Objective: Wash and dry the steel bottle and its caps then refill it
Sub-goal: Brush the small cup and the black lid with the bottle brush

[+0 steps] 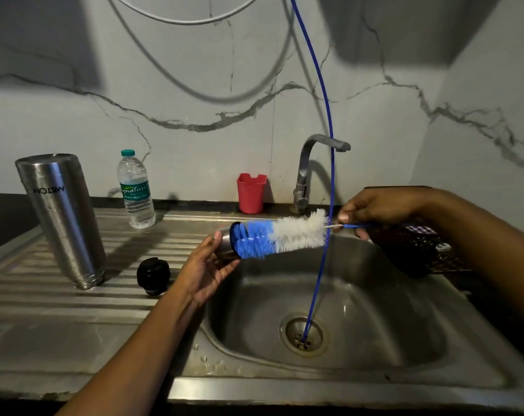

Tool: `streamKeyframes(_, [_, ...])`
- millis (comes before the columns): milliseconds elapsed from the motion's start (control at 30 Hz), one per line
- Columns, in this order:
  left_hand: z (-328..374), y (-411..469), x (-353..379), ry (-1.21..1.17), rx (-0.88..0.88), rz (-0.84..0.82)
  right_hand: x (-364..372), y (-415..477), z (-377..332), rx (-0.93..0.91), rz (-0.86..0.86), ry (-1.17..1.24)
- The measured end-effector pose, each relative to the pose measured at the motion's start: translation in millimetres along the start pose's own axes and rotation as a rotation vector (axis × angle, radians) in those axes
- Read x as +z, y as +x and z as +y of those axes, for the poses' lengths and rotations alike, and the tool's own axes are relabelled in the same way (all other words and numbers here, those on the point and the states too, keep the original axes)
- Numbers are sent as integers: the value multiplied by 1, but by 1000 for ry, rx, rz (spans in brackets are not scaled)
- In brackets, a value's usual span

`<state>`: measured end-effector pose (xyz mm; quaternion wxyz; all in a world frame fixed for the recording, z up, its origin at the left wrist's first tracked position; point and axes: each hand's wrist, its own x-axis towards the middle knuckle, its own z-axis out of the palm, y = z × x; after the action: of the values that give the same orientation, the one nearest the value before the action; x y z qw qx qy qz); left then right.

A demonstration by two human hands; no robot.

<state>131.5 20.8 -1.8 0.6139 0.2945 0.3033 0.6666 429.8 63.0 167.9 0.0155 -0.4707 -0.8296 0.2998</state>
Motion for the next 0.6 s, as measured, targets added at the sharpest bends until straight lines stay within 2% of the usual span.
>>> streamKeyframes(67, [2, 0, 0, -18, -9, 33, 8, -9, 1, -116, 241, -350])
streamKeyframes(133, [3, 0, 0, -44, -18, 53, 13, -17, 13, -276, 620, -954])
streamKeyframes(167, [4, -1, 0, -61, -16, 64, 16, -20, 20, -353, 773, -1158])
streamKeyframes(200, [4, -2, 1, -65, -22, 67, 21, -23, 26, -428, 860, -1259])
streamKeyframes(267, [4, -3, 3, -51, -37, 60, 30, -24, 39, -543, 889, -1280])
streamKeyframes(333, [4, -4, 3, -35, -34, 34, 28, -24, 39, -554, 800, -1132])
streamKeyframes(367, [5, -4, 2, -27, -31, 15, 24, -22, 35, -523, 718, -960])
streamKeyframes(400, [6, -4, 0, -16, -21, -9, 17, -20, 31, -431, 550, -725])
streamKeyframes(467, [8, -6, 0, 3, 14, -64, 1, -13, 34, -217, 106, -184])
streamKeyframes(500, [9, -7, -1, 13, 32, -85, -3, -9, 37, -116, -44, 16])
streamKeyframes(533, [10, -7, -1, 22, 49, -99, -5, -7, 37, -48, -135, 142])
streamKeyframes(600, [11, -7, 0, 31, 73, -79, -2, -6, 34, -6, -127, 168])
